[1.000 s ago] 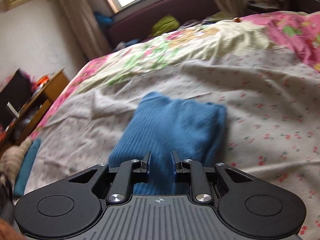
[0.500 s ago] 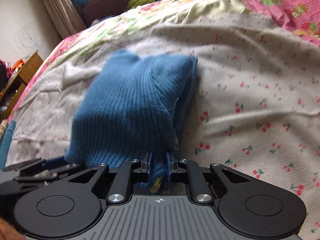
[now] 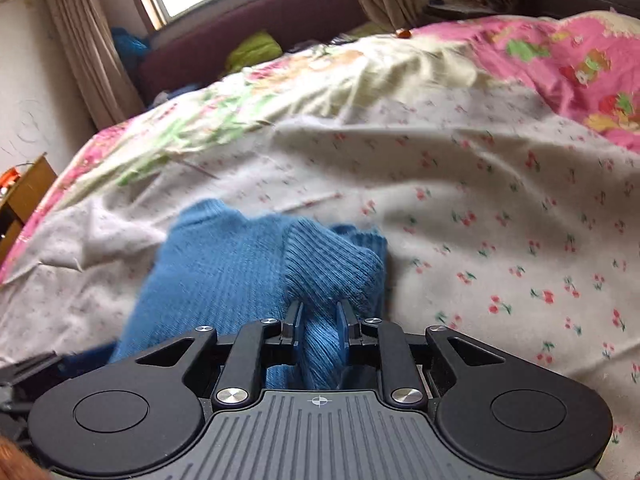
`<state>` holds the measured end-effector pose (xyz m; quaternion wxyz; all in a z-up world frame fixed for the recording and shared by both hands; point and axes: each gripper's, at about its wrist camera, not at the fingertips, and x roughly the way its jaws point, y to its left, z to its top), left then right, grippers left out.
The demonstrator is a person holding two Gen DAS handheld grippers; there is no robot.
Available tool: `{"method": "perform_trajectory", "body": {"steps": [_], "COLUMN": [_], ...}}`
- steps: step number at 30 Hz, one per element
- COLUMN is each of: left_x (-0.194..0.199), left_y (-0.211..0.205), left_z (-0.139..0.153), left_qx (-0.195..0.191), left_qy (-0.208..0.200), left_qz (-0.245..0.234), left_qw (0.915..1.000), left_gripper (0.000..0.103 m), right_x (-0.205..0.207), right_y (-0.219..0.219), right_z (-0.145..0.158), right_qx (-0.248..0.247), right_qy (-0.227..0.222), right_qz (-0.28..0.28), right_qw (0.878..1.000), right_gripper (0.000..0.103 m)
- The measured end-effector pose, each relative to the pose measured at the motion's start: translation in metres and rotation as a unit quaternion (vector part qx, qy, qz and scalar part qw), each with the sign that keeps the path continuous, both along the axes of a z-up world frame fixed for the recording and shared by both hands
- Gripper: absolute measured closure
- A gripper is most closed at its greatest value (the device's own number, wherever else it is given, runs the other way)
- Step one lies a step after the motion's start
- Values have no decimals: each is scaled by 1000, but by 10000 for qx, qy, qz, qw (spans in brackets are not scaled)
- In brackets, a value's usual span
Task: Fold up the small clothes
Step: 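Release the folded sweater and pull both grippers back from it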
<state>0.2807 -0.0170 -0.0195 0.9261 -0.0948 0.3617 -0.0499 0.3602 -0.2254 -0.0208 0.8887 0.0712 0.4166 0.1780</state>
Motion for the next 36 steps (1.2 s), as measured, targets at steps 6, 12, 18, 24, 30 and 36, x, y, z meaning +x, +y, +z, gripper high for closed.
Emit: {"method": "perform_trajectory", "body": {"steps": [6,12,18,24,30,36], "left_x": [1,-13,-32,-54,-73,-103], "left_y": [15,12,16,17,15,12], "left_z": [-18,-1,-6,-15,-14,-15], "left_qx": [-540,-290,-212,-173,-184,-155], "left_qy": [292,35,132,365,519,651], "left_qz": [114,176,257,336,387,355], "left_qw": [9980,9994,9994,9986,9977,9971], "left_gripper": [15,16,16,15,15,16], "right_x": [-10,-34,-73,-100,-121,-151], "right_y": [-29,-17,2,-3,7,12], "right_z": [-15,21,17,7,4,15], "right_qx": [46,-207,-351,-349,-562,-447], "right_qy": [324,-281,-312,-40,175,224], "right_qz": [-460,-427,-45,-301,-290,-281], "right_qw": [9984,9985,9989,9989,9978,9984], "right_gripper": [81,79,80,79,79,78]}}
